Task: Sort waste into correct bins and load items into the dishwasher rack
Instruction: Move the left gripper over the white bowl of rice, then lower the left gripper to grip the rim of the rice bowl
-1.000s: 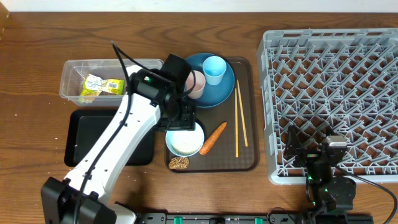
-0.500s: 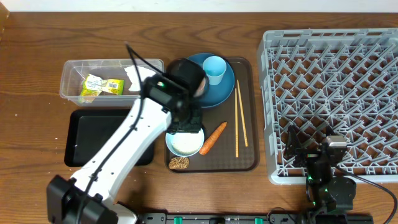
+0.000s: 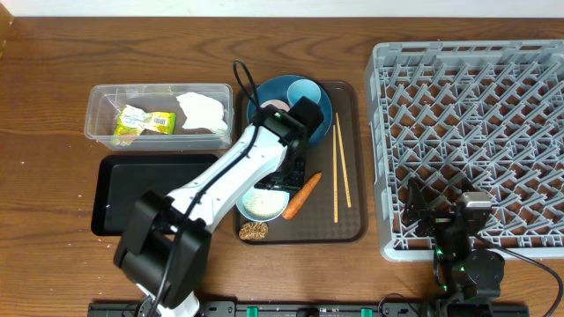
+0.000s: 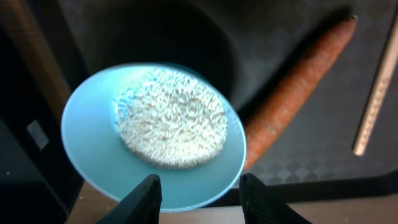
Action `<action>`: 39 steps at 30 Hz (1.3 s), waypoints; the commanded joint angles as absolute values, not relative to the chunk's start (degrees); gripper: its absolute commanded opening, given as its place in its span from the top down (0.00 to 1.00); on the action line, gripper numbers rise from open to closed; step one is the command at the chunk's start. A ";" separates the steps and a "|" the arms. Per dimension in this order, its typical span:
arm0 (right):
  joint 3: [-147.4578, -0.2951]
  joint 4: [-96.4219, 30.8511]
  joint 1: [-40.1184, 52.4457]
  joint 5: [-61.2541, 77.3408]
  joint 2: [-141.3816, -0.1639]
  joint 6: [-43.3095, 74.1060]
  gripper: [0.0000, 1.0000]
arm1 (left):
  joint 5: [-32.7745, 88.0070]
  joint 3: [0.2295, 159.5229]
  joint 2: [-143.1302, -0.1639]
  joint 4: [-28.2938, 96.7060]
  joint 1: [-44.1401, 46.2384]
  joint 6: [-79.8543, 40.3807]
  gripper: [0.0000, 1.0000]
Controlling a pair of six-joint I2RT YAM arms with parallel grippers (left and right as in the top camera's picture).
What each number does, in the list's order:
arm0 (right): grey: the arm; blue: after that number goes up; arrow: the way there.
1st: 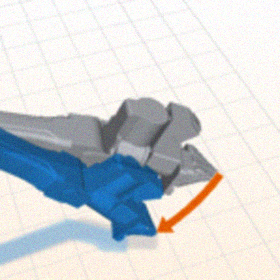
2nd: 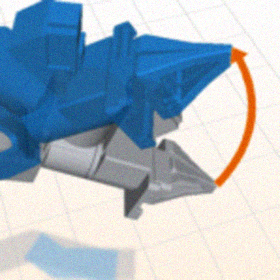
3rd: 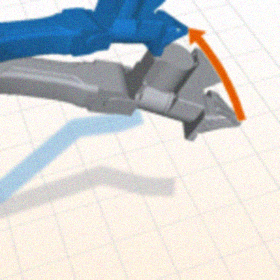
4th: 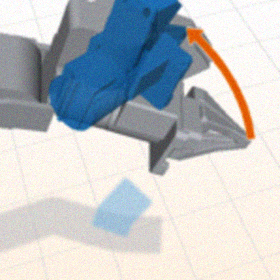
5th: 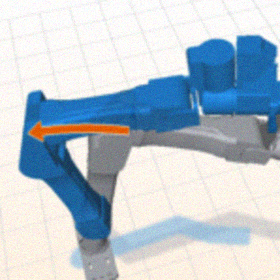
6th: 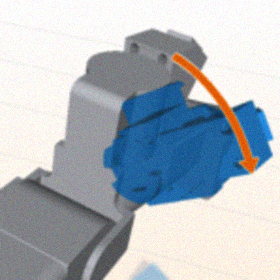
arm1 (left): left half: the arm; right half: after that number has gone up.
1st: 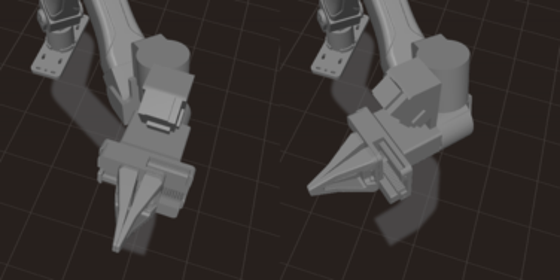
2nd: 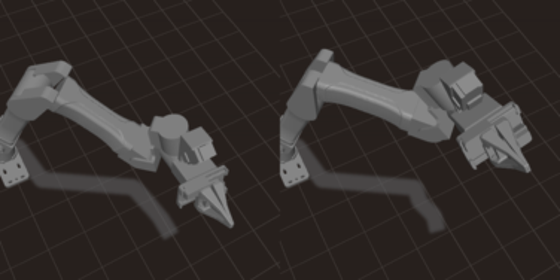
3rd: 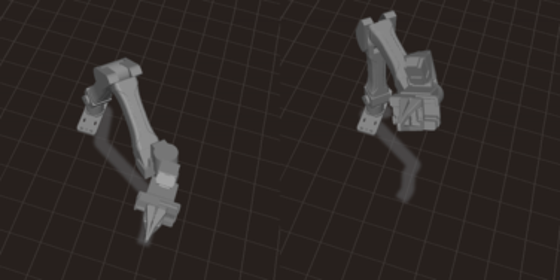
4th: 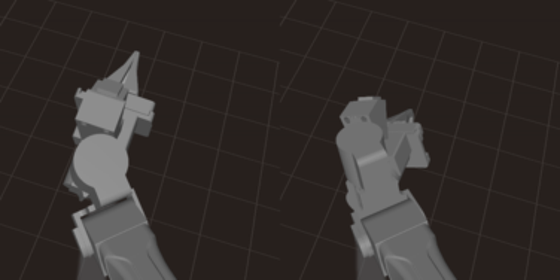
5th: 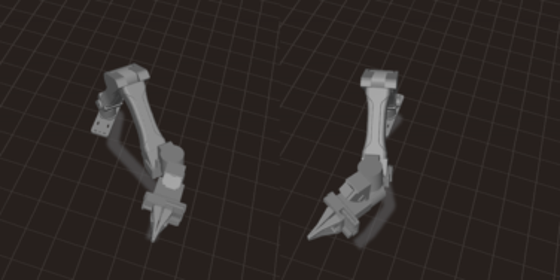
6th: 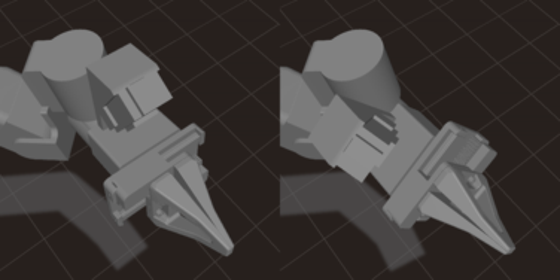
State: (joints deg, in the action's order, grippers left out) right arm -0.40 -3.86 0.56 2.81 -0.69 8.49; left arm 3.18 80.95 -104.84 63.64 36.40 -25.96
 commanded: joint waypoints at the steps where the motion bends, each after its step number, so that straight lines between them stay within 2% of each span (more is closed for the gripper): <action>1: -0.32 -4.08 0.38 2.83 -0.38 8.08 0.01 | 2.09 80.66 -106.28 63.26 36.36 -26.87 0.58; 18: -0.30 -4.05 0.38 2.83 -0.38 8.08 0.01 | 2.02 80.66 -111.57 60.27 41.65 -26.89 0.58; 24: -0.30 -4.05 0.38 2.83 -0.38 8.10 0.01 | -1.72 80.66 -111.57 60.29 41.71 -26.94 0.58; 39: -0.30 -4.05 0.38 2.83 -0.38 8.08 0.01 | -1.58 76.71 -111.57 57.08 41.19 -30.15 0.59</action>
